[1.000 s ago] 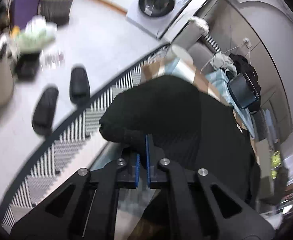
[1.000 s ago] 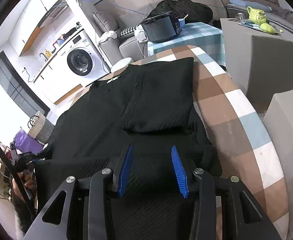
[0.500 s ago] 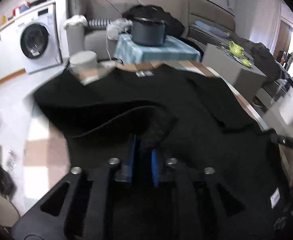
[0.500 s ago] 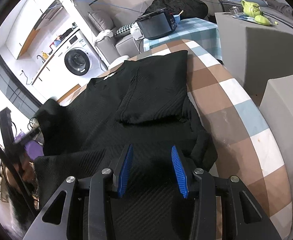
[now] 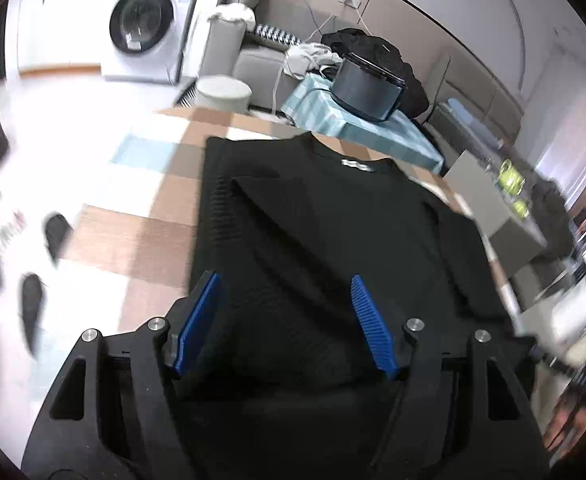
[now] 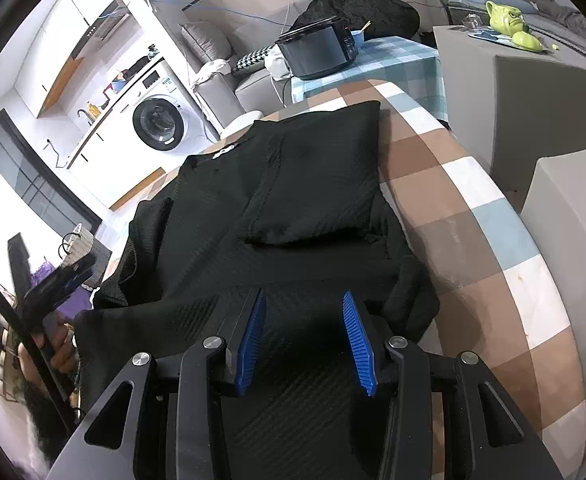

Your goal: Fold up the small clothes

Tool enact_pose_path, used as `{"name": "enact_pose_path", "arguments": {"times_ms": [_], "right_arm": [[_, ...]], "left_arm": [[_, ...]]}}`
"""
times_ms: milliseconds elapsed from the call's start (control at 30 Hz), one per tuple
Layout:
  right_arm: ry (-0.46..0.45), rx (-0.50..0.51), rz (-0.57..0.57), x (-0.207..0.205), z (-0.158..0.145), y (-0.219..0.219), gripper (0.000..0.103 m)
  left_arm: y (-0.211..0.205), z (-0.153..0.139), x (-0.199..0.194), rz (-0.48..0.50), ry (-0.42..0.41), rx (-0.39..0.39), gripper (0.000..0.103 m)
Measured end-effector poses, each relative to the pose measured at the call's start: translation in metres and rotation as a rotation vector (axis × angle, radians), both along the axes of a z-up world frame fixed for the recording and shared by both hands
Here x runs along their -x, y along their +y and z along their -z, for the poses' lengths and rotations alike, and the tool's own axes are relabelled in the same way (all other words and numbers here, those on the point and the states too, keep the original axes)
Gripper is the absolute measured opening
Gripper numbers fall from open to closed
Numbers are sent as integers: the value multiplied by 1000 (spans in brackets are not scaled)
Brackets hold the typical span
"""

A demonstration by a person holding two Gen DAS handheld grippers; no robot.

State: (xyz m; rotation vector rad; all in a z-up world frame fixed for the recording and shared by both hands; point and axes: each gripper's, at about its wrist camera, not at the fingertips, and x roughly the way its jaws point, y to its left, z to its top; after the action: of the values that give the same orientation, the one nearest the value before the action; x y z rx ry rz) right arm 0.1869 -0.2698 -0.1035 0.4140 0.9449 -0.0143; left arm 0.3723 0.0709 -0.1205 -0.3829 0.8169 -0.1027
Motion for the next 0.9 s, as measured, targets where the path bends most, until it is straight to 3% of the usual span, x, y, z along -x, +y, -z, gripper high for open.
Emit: {"name": "enact_pose_path", "arguments": {"times_ms": [267,300,367,400,500,567,600,700,767,900], "right_arm": [[9,2,16,11,0,0,43],[11,2,21,12,1,-1,43],[15,-3,26,14,2,-4,43],[18,-6,30,14,4,-5,43],[22,-12,36,15,6,-8,43],[23,-11,36,15,7,-9,43],[24,-11,37,16,7,-9,43],[22,-11,36,17,6,-8,43],[18,-8,38,18,5,-8,43],[11,0,39,23,1,-9,43]], "left_arm": [[-4,62,-50,-66,181,210,65],[-3,66,-54,-83,181,227,60],[-5,70,-64,-105,171,211,18],[-9,71,-72,-100,181,204,2],[-21,52,-78,-102,74,156,2],[-42,31,-76,-9,-16,157,3],[-53,21,-72,38,-57,164,12],[-66,2,-60,89,-109,139,83],[-62,-4,-49,54,-146,104,85],[-40,-7,-22,-12,-128,40,85]]}}
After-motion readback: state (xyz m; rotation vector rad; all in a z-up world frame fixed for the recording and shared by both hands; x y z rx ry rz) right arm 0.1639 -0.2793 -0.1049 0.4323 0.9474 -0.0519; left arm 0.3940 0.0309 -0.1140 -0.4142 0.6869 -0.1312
